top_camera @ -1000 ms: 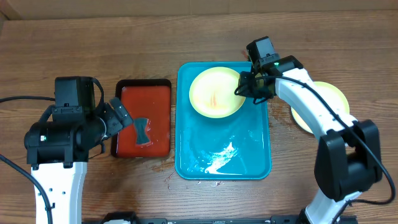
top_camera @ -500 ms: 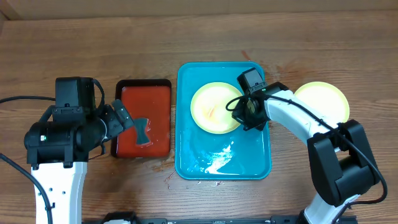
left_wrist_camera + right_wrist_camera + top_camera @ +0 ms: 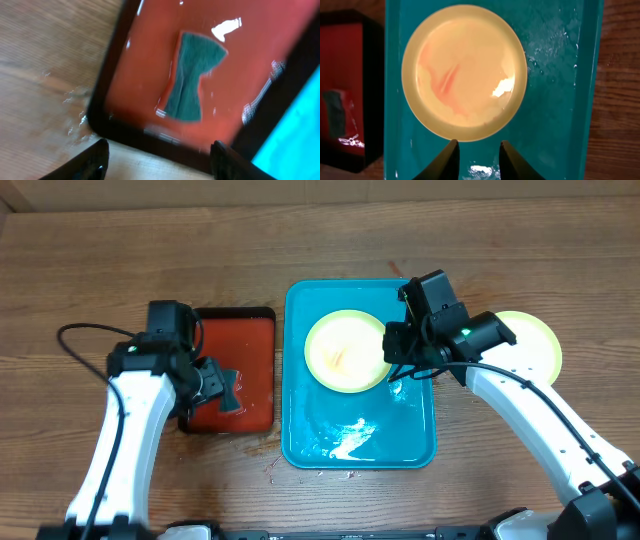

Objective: Clean dirty plates on tray and stack at the side
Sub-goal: 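Move the right gripper to the remaining yellow plate and grasp its rim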

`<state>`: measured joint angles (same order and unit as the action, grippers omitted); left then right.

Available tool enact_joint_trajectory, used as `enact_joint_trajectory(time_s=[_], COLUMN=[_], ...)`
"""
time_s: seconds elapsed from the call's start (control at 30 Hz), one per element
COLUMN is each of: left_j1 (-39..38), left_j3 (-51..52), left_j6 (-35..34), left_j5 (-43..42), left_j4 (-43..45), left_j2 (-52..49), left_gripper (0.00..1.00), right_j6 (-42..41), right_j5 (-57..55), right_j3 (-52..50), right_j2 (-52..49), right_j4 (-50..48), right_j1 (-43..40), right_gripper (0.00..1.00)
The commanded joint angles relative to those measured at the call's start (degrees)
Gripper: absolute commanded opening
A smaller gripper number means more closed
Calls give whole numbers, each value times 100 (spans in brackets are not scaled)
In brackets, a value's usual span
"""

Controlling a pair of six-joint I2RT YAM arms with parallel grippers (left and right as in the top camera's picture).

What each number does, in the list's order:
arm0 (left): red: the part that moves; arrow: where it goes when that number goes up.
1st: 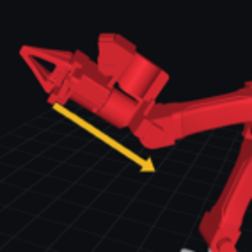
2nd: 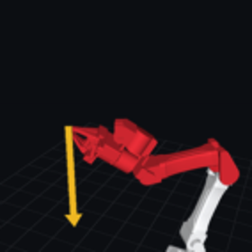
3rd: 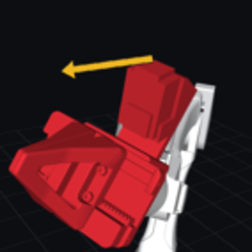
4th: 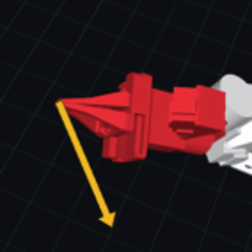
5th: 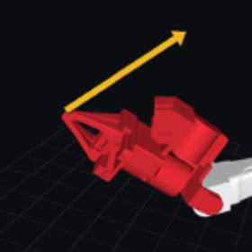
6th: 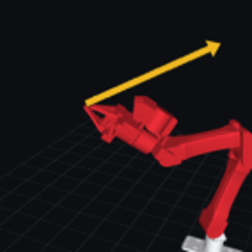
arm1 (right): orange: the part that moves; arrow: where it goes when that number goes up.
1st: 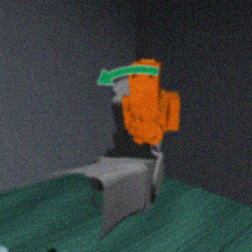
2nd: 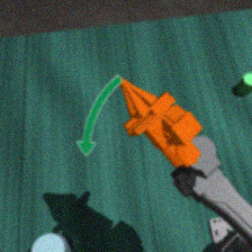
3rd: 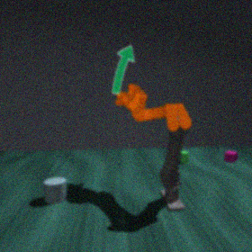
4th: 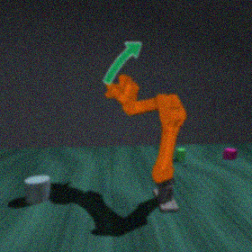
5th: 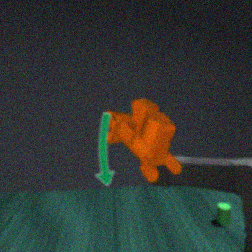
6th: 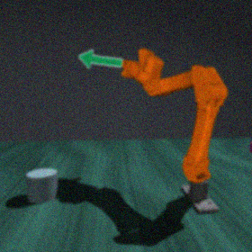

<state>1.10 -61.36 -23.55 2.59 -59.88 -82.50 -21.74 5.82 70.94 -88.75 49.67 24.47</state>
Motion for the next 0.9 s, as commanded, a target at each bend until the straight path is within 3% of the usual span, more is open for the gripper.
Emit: enact_joint_trajectory(time_s=[0.0, 0.13, 0.23, 0.27, 0.33, 0.37, 0.5, 0.63, 0.87], left_j1=[-83, -142, -162, -168, -177, -177, -177, -177, -177], left_j3=[94, 94, 94, 94, 94, 94, -52, -374, -560], left_j6=[44, 44, 98, 133, 133, 133, 127, 129, 131], left_j5=[-83, 151, 83, 28, 35, 35, 39, 81, 417], left_j4=[494, 992, 1252, 1285, 1248, 1204, 951, 560, 302], left_j2=[-566, -1102, -1692, -1862, -2087, -2164, -2083, -1694, -1222], left_gripper=[60, 56, 47, 42, 13, 4, 4, 4, 4], right_j6=[361, 356, 356, 356, 356, 356, 44, -632, -678], right_j5=[26, 28, 26, 26, 26, 26, -299, -944, -922], right_j3=[35, 31, 31, 28, 28, 28, 28, 28, 28], right_j2=[-42, -42, -42, -42, -42, -42, -42, -42, -42], right_j4=[81, 81, 111, 125, 125, 125, 42, -26, 9], right_j1=[22, 22, 22, 22, 22, 22, 0, -162, -479], right_gripper=[28, 28, 28, 28, 28, 28, 25, 31, 32])
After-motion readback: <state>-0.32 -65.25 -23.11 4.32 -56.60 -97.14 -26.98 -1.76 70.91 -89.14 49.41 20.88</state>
